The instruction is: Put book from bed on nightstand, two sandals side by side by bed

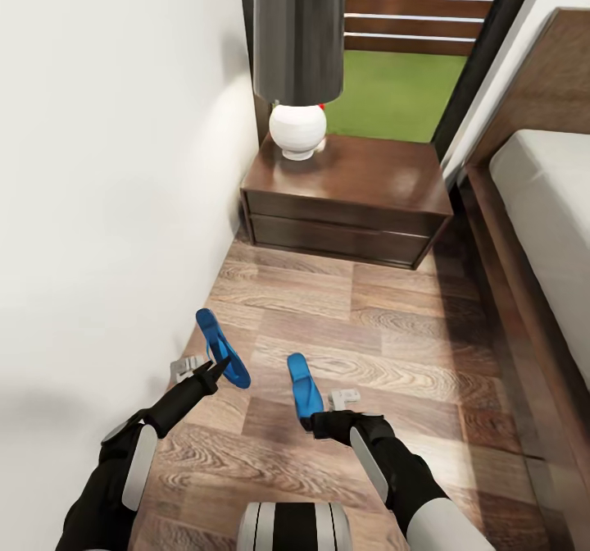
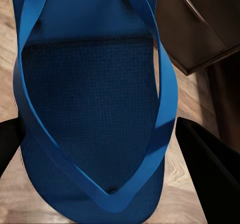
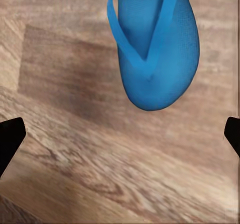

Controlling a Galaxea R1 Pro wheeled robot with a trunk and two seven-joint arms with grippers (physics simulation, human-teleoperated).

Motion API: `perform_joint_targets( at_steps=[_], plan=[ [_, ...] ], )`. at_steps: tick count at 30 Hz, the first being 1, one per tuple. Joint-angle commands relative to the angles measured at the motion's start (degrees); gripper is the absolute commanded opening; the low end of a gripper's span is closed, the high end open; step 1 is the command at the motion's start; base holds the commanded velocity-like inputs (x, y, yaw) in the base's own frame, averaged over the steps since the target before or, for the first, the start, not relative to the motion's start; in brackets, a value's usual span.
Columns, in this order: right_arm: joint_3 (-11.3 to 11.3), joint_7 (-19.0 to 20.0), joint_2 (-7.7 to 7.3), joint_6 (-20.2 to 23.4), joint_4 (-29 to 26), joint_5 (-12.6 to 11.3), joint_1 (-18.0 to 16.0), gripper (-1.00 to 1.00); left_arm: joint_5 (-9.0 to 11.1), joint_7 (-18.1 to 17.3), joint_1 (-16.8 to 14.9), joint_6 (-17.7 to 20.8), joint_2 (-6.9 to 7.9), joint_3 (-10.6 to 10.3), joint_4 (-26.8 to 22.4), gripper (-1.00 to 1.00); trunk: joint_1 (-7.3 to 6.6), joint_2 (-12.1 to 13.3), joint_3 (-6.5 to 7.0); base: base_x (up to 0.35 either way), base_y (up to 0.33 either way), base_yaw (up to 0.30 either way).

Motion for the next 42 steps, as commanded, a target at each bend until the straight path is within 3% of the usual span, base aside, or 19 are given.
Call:
perform_joint_targets(
  at_steps=[1,19,42],
  plan=[
    [0.02,0.02,-0.02,0.27,-0.06,-0.15,-0.01,1.0,0.44,-0.24,-0.03,0.54,-0.05,0.16,-0.01,-1.0,0.02,-0.01,-0.04,0.216,0.0,0.0],
    [0.02,0.03,-0.03,0.27,-0.06,-0.15,-0.01,1.0,0.44,-0.26,-0.03,0.63,-0.05,0.16,-0.01,-1.0,0.02,-0.01,-0.04,0.198,0.0,0.0],
    [0.1,-0.15,-0.03,0.27,0.02,0.54,-0.01,1.0,0.44,-0.26,-0.03,0.68,-0.03,0.1,0.05,-1.0,0.02,-0.01,-0.04,0.084,0.0,0.0]
  ],
)
